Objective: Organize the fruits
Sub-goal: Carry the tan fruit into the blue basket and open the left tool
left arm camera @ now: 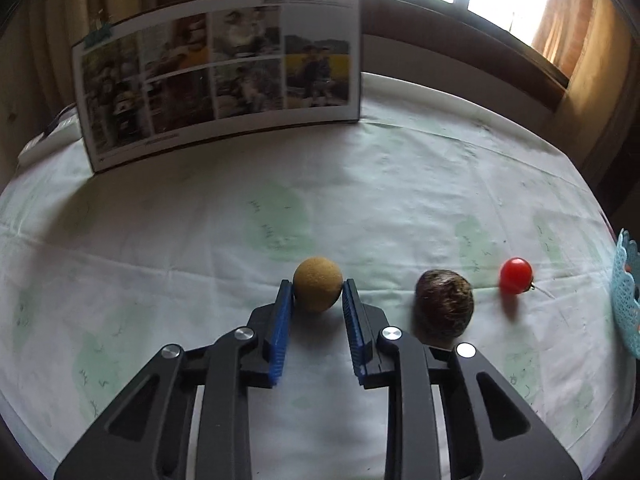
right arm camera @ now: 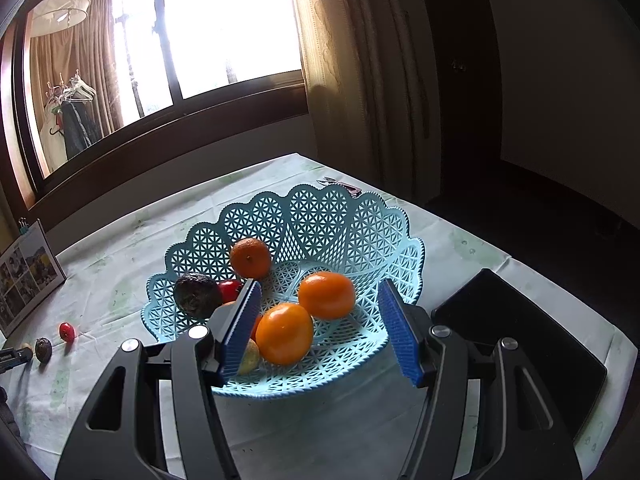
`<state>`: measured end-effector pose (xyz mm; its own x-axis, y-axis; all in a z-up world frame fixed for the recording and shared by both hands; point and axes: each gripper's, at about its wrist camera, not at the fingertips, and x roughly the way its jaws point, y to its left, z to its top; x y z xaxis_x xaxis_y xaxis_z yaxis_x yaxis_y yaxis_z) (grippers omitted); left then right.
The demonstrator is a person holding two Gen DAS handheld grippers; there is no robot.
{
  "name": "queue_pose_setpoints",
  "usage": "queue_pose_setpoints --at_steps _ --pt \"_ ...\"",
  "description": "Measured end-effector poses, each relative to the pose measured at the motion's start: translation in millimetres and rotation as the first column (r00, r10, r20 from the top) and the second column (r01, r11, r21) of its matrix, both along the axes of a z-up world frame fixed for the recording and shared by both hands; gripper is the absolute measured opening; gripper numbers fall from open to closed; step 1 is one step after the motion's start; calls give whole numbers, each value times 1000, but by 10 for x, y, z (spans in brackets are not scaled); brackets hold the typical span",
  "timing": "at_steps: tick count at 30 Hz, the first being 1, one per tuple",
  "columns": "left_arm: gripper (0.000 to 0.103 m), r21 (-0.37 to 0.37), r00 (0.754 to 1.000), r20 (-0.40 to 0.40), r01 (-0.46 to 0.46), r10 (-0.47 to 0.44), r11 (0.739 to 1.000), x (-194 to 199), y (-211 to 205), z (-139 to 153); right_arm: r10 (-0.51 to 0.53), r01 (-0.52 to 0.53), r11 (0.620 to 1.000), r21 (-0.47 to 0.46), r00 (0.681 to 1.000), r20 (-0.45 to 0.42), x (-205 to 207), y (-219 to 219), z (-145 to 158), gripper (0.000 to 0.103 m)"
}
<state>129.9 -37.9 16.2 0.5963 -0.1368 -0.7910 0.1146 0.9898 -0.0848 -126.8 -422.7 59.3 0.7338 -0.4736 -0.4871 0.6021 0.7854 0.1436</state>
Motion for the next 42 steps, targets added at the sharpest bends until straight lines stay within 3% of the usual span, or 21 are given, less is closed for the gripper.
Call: queue_pose_setpoints --at_steps 5,11,19,25,30,38,39,40,42 --pt "26 -17 998 52 41 -40 999 -105 -189 217 -1 1 1000 4 1000 2 4 -4 -3 63" --pt "26 -54 978 110 182 -176 982 -291 -871 551 0 0 1000 13 1000 5 -5 -23 -14 63" --pt "26 -78 907 135 411 -399 908 -613 -1983 710 5 -5 999 32 1000 12 -17 -61 -18 63" --pt "26 -101 852 133 520 -507 848 -795 -2566 704 5 -6 999 51 1000 21 -39 -89 -25 63" --pt "26 -111 816 123 576 -564 810 -908 -2927 669 3 -5 998 60 1000 29 -55 -95 -30 63" --pt "27 -107 760 131 649 -637 753 -1127 -3154 650 3 -5 998 64 999 34 -67 -97 -31 63" --pt "35 -105 753 133 657 -644 747 -1149 -3155 653 3 -5 998 64 999 35 -67 -95 -32 63" --pt "55 -100 753 139 657 -643 747 -1162 -3143 666 2 -5 998 63 999 35 -67 -93 -32 63" --pt "73 -96 768 176 636 -616 765 -1166 -3070 706 1 -3 998 61 999 35 -71 -91 -31 63"
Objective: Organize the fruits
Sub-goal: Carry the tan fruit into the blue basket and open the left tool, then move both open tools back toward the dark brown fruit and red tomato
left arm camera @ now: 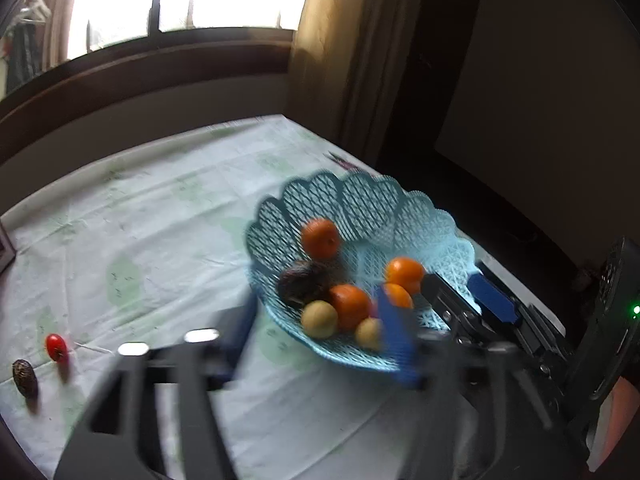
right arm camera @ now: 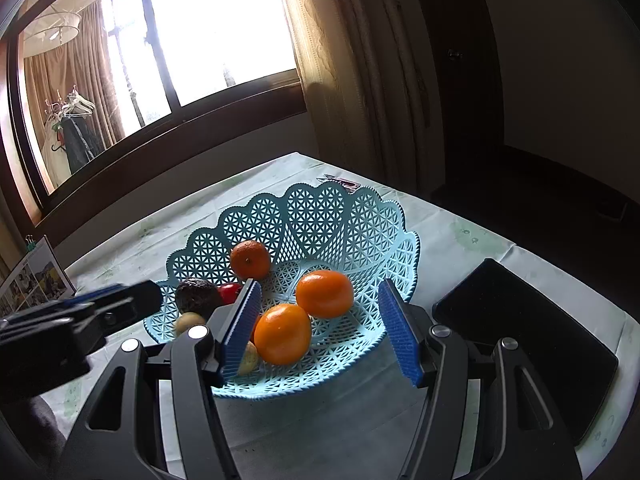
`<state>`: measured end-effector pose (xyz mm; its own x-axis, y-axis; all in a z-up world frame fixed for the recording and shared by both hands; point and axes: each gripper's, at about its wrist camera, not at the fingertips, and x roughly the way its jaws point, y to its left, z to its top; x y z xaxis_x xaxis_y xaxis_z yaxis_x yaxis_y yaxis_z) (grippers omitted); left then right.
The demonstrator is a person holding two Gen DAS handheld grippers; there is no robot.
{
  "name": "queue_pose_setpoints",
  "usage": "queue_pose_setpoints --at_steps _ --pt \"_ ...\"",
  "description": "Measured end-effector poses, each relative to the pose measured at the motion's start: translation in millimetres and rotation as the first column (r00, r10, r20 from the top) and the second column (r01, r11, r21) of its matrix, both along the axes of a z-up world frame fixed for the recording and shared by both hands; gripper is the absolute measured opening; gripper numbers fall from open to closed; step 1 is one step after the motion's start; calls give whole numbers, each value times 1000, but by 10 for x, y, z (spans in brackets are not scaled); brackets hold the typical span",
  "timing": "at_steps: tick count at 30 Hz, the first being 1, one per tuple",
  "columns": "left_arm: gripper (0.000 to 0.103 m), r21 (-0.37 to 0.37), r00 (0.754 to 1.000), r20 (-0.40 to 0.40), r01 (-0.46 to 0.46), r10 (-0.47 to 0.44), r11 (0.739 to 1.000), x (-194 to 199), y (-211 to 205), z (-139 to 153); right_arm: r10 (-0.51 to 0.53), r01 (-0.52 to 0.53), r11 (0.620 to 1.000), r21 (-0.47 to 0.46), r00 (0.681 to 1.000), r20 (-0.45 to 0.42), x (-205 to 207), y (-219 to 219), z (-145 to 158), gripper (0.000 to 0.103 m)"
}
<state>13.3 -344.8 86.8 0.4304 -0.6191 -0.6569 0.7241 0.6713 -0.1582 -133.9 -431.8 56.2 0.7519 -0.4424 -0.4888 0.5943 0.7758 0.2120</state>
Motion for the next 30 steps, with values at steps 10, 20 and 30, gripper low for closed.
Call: queue_pose_setpoints --at_steps 10,20,30 --pt "94 36 991 67 -121 118 992 115 249 27 -2 2 1000 -8 1000 -10 17 14 -2 63" --pt "97 67 979 82 -192 186 979 197 506 -27 -3 2 999 -34 999 -36 71 65 2 63" --pt "98 68 960 78 -275 269 959 306 873 -34 22 -25 999 -42 997 -71 199 223 -2 80"
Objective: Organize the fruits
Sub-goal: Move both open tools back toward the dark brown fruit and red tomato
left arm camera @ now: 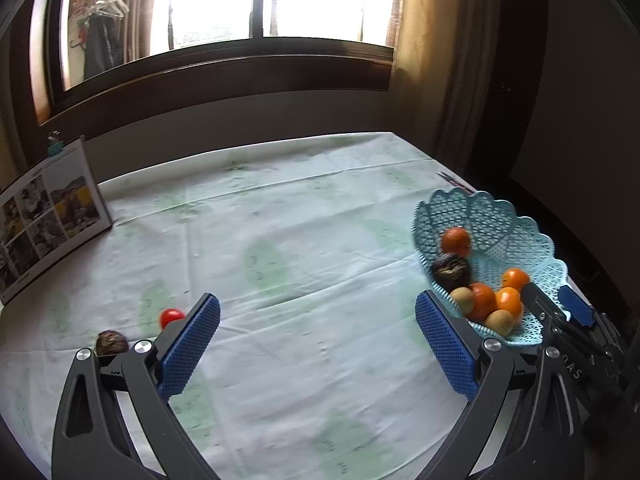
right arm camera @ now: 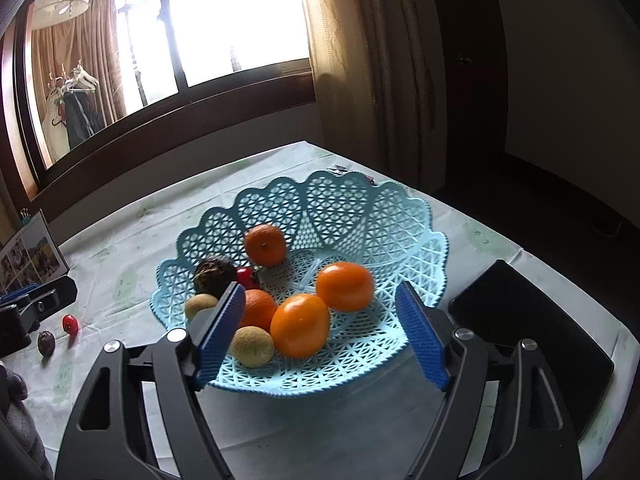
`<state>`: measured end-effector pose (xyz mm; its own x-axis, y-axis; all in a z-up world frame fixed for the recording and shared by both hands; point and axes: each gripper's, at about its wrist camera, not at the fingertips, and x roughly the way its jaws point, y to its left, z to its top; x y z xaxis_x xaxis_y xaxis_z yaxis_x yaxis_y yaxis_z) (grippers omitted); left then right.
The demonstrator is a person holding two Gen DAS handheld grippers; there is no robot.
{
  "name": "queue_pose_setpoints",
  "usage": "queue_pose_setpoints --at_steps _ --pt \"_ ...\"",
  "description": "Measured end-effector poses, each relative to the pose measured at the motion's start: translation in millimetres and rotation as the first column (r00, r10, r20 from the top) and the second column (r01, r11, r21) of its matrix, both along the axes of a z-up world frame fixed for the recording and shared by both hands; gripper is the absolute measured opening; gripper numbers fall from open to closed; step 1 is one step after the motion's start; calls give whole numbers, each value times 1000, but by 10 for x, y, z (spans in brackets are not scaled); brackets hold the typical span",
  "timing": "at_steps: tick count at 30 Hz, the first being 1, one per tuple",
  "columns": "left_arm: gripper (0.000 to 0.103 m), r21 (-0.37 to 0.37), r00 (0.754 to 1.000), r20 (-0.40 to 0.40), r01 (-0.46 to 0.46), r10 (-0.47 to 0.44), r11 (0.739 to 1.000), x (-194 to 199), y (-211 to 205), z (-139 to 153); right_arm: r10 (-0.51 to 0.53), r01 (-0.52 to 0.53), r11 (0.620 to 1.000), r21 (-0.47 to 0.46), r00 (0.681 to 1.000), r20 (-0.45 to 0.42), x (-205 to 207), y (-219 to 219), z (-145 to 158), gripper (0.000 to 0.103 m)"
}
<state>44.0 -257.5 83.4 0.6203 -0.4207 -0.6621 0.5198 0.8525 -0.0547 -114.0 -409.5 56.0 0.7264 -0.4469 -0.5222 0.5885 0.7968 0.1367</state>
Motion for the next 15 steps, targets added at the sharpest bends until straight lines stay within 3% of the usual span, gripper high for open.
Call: queue_pose_setpoints --at_steps 3,8,15 --pt "98 -3 1000 1 -27 27 1000 31 179 -6 76 -77 996 42 997 11 82 96 25 80" --pt "98 3 994 -7 -110 110 994 143 609 -79 127 -127 992 18 992 27 227 363 144 80" --pt "98 3 965 -46 -257 257 966 403 1355 -224 269 -269 963 7 963 -12 607 842 146 80"
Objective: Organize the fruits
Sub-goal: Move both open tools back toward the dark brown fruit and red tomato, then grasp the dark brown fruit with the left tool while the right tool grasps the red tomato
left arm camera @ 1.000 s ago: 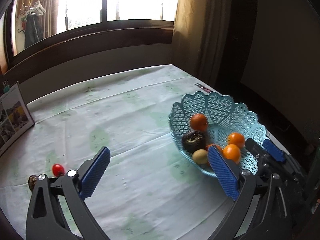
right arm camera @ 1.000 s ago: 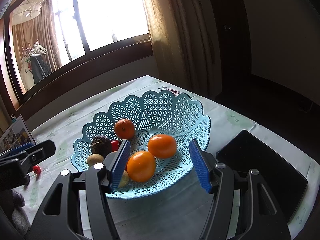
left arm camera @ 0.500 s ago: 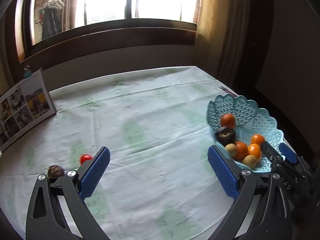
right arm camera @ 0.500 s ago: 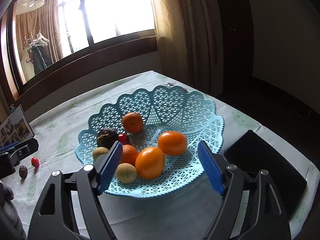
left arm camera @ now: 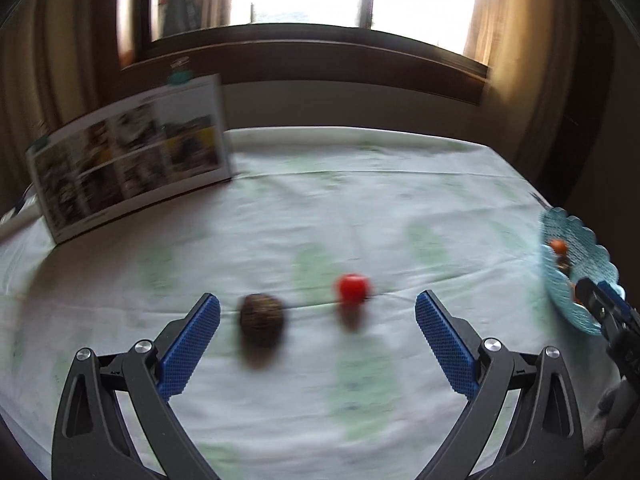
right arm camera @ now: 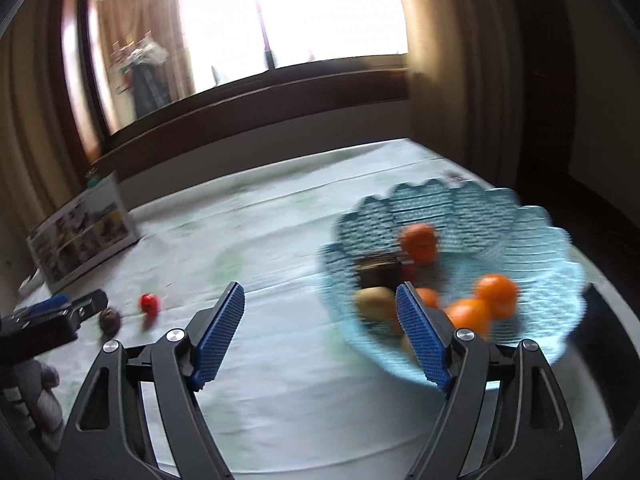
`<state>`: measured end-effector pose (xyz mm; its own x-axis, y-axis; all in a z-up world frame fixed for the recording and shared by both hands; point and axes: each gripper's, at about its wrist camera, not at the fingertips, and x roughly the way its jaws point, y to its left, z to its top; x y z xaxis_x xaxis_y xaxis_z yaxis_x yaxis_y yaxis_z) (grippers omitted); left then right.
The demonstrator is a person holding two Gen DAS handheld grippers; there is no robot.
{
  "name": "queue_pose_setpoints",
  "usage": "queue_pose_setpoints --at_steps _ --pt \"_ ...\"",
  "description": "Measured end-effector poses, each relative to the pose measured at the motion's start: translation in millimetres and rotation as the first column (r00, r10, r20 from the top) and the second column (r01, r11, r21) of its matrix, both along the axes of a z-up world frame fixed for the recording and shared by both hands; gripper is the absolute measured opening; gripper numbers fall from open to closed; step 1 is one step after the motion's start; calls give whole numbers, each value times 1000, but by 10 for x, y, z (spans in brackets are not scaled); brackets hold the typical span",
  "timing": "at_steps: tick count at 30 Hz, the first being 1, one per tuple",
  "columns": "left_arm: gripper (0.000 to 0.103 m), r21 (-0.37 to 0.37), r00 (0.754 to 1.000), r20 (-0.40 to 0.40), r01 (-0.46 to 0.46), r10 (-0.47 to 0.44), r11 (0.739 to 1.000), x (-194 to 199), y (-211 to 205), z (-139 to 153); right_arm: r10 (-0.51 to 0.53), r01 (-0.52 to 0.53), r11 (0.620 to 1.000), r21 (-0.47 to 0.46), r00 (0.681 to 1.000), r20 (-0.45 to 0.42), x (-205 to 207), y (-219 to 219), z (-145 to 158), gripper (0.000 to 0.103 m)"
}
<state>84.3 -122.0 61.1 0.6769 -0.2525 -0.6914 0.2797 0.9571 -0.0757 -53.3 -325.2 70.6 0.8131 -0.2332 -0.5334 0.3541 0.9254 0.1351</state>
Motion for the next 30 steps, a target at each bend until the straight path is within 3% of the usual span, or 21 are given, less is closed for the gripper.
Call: queue_pose_setpoints --at_steps 8,14,16,18,30 --pt "93 -15 999 -46 -22 21 1000 175 275 -155 136 -136 991 -1 989 -63 397 490 -75 80" --pt "68 -9 995 -96 2 -3 1000 260 244 -326 195 -195 981 6 974 -116 600 678 -171 80" --pt "47 -12 993 -121 13 -15 1000 294 231 -398 216 -217 976 8 967 -131 685 722 -199 80" --pt "39 -2 991 -131 4 -5 1000 313 231 -451 231 -232 973 11 962 -145 764 759 -230 80" --pt "39 -29 997 -50 -64 63 998 233 414 -249 343 -346 938 24 915 -215 1182 1091 -337 80"
